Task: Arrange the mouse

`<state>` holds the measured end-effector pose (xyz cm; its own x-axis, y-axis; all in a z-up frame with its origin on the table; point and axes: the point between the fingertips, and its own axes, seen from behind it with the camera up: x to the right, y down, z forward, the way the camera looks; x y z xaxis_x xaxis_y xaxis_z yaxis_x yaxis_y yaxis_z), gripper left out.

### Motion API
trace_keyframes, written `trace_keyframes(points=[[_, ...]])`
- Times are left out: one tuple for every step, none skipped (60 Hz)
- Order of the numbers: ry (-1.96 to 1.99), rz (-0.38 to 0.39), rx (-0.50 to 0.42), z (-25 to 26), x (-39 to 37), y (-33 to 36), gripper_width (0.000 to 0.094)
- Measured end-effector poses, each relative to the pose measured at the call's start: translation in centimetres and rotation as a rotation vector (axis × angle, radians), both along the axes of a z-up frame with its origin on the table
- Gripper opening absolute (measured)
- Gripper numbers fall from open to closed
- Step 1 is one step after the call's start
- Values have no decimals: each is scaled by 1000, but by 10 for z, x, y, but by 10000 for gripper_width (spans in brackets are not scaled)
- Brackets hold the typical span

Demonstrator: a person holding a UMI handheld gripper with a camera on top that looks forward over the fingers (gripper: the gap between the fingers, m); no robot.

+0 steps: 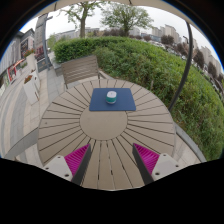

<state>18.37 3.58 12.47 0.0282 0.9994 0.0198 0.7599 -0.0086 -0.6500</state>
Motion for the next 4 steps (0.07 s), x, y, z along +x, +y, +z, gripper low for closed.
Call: trace_keyframes(points=[[-2,-9,-1,-1,0,0,857],[-5,-18,-2,-1,0,0,858],[-7,-25,-4,-1,0,-1,858],[-8,-30,-6,-2,0,-1,857]])
